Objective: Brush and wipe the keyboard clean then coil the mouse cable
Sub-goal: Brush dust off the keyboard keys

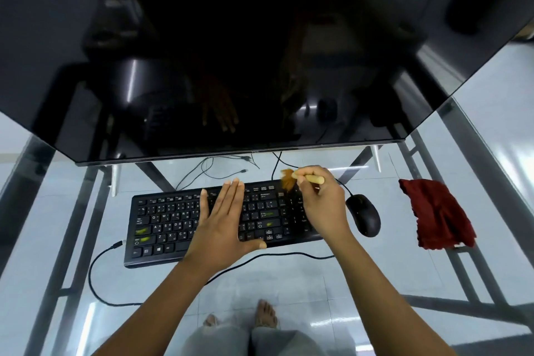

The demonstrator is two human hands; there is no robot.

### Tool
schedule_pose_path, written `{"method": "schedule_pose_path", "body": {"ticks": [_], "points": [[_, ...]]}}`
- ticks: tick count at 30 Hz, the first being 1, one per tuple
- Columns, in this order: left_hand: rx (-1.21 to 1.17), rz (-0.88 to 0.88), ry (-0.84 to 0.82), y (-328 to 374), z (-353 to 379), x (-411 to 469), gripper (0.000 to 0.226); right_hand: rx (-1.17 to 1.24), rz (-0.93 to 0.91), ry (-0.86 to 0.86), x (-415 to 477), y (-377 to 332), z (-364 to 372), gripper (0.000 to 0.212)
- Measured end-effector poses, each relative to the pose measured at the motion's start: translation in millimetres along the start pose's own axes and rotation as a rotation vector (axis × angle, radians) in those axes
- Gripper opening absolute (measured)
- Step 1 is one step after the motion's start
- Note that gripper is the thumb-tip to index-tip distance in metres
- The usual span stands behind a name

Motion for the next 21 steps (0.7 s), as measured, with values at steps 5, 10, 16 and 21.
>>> {"method": "schedule_pose_path", "body": {"ticks": [5,10,16,21], "points": [[-0.117,-0.213,0.102,-43.0,-4.3,-32.8,0.118,-0.098,-0.067,-0.244,-9.6,-6.0,39.4,0.011],[-0.157,-0.385,0.137,-87.6,4.3,-66.2,0.115,-0.06,-0.105,-0.29,-27.4,-0.6,55.6,0.016],[-0.263,-0.517,0.266,-122.9,1.4,-94.5,0.106,0.003,-0.16,-0.204,-32.4,-7.4,57.0,0.012],[-0.452,-0.65,0.289,-158.3,13.2,-115.5,0.106,-0.058,-0.09,-0.18,-28.0,-3.5,66.5,0.007]]}}
Point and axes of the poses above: each hand's wrist, its own x-axis towards the middle knuckle, its own z-axis out of the palm, y = z × x, the point moved 9 cm from there along x, towards the middle knuckle, and after that the axes turned 15 degrees about x, right-handed, at the moved point
